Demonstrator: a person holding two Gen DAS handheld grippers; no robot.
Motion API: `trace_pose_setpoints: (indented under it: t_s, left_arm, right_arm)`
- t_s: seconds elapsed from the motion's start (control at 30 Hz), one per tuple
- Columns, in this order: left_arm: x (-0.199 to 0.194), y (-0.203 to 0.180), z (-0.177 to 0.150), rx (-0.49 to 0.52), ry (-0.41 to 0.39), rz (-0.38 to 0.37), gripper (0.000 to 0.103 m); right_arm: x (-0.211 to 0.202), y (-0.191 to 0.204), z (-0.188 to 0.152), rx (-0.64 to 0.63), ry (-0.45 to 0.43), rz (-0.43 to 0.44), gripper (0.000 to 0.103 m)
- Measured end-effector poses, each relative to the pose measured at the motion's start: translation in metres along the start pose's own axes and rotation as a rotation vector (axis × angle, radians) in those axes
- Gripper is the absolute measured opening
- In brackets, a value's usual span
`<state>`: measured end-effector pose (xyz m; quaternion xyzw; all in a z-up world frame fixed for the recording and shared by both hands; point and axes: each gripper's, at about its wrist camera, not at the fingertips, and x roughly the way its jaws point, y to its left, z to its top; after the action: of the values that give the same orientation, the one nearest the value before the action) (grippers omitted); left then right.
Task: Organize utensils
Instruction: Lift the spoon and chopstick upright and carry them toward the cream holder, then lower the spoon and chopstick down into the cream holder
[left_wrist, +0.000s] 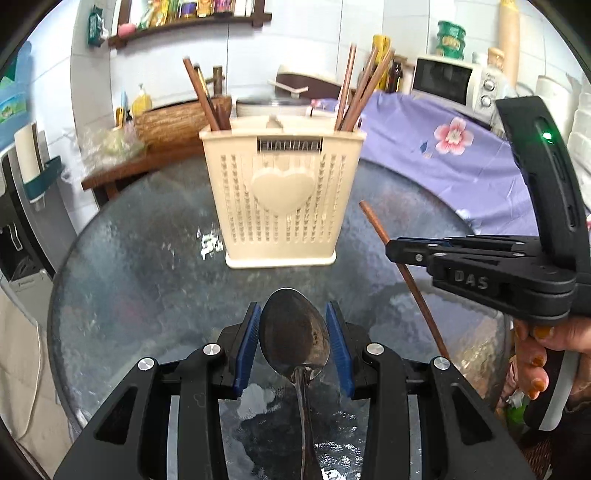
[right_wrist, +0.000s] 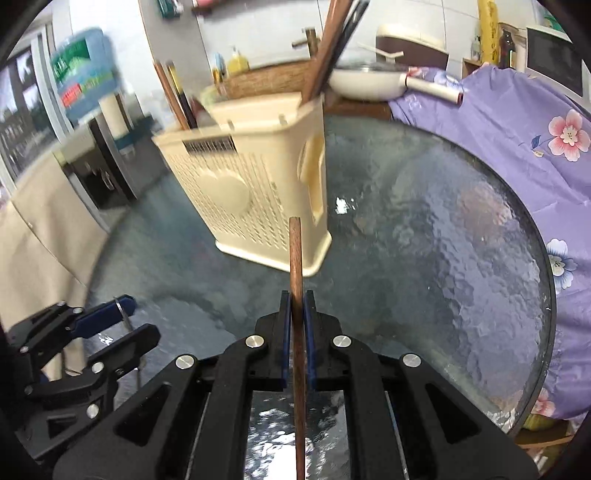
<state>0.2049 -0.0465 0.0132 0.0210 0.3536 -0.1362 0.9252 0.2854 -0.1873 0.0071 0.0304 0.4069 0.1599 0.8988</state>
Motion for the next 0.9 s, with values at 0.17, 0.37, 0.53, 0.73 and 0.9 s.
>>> trace_pose_setpoints:
  t_s: [0.17, 0.37, 0.53, 0.73, 0.9]
  left_arm:
    - [-0.015, -0.002, 0.005, -0.009, -0.036, -0.027, 0.036]
    - [-0.022, 0.0, 0.007, -0.006, -0.072, -0.034, 0.035]
    - [-0.023, -0.002, 0.007, 0.002, -0.082, -0.041, 0.035]
    - [-0.033, 0.0, 0.014, -0.004, -0.108, -0.052, 0.035]
    - [-0.041, 0.001, 0.029, -0.002, -0.136, -0.065, 0.035]
  right_arm:
    - [-0.03, 0.001, 0.003, -0.012, -0.075, 0.049, 0.008]
    - [-0.045, 0.005, -0.001, -0.029, -0.105, 0.075, 0.007]
    - [-0.052, 0.008, -0.001, -0.029, -0.118, 0.088, 0.007]
    - [-0.066, 0.013, 0.005, -0.032, -0.151, 0.122, 0.007]
    - [-0.082, 0.015, 0.016, -0.046, -0.19, 0.142, 0.007]
